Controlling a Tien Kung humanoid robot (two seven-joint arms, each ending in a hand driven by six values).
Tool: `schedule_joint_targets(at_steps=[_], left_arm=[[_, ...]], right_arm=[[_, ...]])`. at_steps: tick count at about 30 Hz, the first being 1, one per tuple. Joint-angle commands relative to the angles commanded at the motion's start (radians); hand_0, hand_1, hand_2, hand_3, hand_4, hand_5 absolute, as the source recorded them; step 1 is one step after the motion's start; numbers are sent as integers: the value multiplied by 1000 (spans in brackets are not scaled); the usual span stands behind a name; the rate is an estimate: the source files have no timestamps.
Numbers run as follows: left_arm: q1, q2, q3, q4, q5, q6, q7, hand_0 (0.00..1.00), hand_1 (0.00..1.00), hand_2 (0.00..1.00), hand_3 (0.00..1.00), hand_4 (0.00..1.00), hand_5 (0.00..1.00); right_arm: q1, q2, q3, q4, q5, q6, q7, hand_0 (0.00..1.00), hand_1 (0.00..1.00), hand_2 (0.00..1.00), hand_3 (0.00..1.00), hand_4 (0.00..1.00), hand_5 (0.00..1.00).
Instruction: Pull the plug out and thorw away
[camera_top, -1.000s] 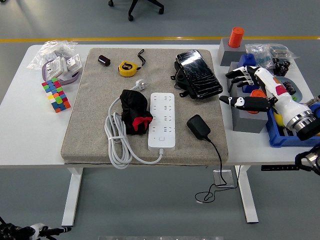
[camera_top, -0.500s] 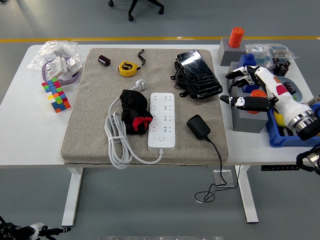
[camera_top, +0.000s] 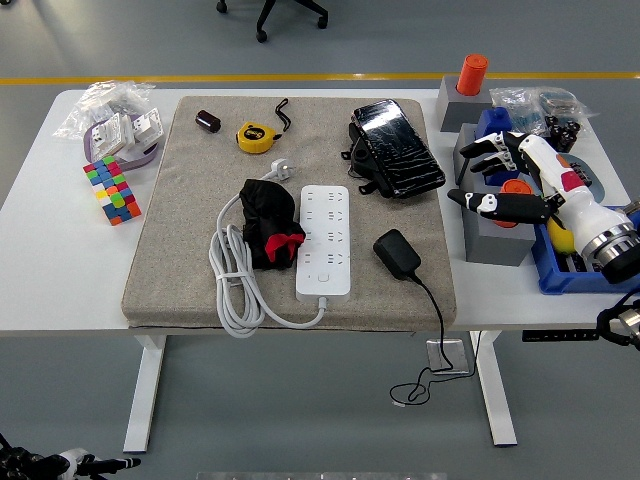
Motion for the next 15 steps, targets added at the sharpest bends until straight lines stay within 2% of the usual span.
schedule_joint_targets(at_steps=[10, 15], left_arm=[[15, 1, -25, 0, 16, -1, -2, 548, 686, 711, 718, 935, 542], [20, 7, -16, 6, 11, -2, 0, 548, 686, 711, 719, 935, 543]], right_arm=[[-6, 2, 8, 3, -1, -1, 0, 631, 590, 663, 611, 923, 268], [-2, 8, 17, 1, -2, -5, 2, 633, 590, 658, 609, 920, 267]])
